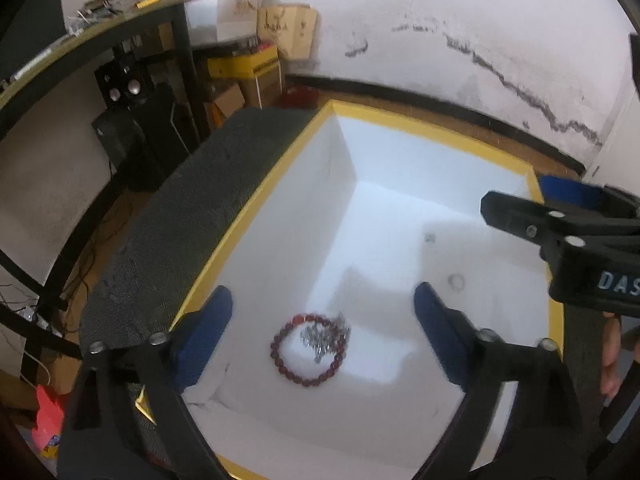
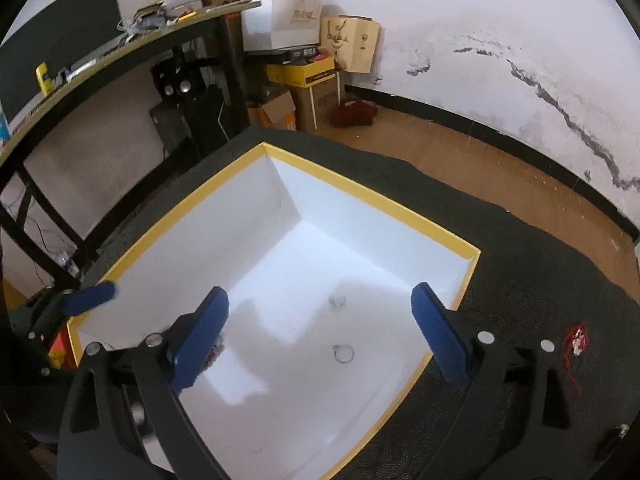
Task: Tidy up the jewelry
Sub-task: 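Move both open tools back over the rug toward the watch and red pendant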
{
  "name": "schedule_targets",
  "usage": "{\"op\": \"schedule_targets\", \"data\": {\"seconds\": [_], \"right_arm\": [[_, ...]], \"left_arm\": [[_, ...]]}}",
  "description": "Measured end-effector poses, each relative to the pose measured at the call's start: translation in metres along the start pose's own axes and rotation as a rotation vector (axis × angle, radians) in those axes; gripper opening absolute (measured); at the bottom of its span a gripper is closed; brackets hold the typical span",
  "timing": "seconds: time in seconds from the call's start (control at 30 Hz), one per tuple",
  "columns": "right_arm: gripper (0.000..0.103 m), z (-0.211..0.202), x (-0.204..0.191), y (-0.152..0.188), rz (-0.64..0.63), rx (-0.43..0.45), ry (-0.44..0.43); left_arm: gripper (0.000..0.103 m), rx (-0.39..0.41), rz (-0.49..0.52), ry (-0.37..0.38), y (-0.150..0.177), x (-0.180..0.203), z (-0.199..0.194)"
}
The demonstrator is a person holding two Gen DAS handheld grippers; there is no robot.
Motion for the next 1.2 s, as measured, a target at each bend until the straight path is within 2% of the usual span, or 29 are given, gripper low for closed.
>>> {"op": "schedule_targets", "data": {"seconds": [0.4, 0.67, 0.83, 0.93, 1.2], "right_arm": [[0.090, -0.015, 0.011, 0.003, 0.009, 0.009, -0.012], [0.090, -0.051, 0.038, 0.007, -0.005, 0.059, 0.006], [0.091, -0.094, 0.088, 0.014, 0.002, 0.116, 0.075], [0.091, -0.120, 0.132, 0.027, 0.024, 0.135, 0.134], [0.092, -0.186, 0.258, 0.093, 0.120, 0.146, 0.328]], "left_arm": [[0.090, -0.010, 0.017, -0.008, -0.001, 0.008, 0.002], [0.090, 0.031, 0.026, 0.010, -0.015, 0.044, -0.003], [0.090, 0.069, 0.028, 0.068, -0.028, 0.086, -0.011], [0.090, 0.105, 0.064, 0.108, -0.038, 0.122, -0.019], [0.091, 0.153, 0.189, 0.218, -0.037, 0.235, -0.031]]}}
Point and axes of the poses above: each gripper's, at about its wrist camera, not at the fingertips, and z roughly the way its jaws point, x to its right, y to its underside, the point moved 10 cm from there along z, roughly the way its jaws point, and after that the axes turned 11 degrees about x, right-handed, at the moved point
